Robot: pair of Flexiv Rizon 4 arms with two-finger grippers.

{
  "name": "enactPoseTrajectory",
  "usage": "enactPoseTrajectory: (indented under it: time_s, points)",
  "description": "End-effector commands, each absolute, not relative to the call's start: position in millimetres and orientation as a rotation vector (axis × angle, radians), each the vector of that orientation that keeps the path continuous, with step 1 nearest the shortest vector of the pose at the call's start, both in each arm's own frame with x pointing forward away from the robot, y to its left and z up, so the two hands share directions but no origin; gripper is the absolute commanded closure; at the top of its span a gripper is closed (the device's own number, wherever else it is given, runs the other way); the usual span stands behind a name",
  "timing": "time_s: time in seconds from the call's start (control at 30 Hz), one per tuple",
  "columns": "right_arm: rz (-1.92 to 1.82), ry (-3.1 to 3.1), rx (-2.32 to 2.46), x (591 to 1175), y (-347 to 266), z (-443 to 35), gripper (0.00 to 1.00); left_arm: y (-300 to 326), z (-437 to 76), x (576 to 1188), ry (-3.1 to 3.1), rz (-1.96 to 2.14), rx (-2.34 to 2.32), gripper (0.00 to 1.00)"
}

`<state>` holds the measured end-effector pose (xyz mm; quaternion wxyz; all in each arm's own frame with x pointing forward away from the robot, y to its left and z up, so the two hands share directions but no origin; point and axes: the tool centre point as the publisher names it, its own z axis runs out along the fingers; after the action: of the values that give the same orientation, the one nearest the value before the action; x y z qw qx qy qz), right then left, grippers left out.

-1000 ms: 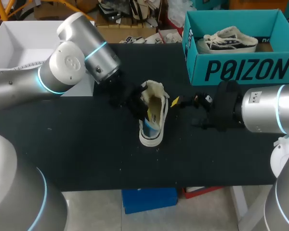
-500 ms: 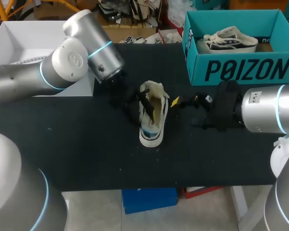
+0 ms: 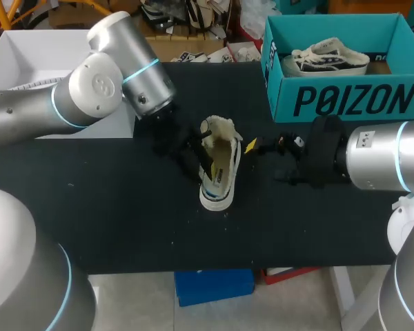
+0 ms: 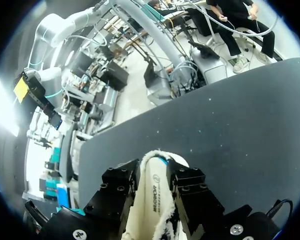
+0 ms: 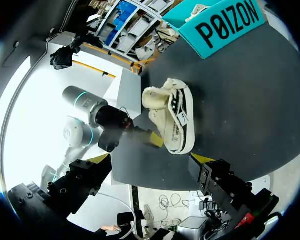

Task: Take the shoe out of the shoebox, open the shoe tongue, remove and reinsert the insole, then place the shoe into the shoebox

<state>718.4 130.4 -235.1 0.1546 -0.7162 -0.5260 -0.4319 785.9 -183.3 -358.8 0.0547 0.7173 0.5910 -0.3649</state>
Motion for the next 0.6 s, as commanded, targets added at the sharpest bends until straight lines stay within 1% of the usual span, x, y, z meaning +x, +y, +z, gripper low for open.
enactPoseTrajectory:
  time_s: [0.03,0.1,0.6]
  points:
    - [-1.235,-1.509,-2.042,717.1,126.2,-233.8,0.0,-183.3,-357.6,785.2,1.817,-1.073,2.226,0.87]
    - [-1.235,-1.509,-2.042,717.1,126.2,-233.8,0.0,-180.3,-361.0,784.7,1.83,-1.036,2.264,1.0]
    - [-1.235,-1.509,-2.042,717.1,126.2,-233.8,0.0,-182.9,-378.8,788.7,1.864,-0.971,2.305,1.0]
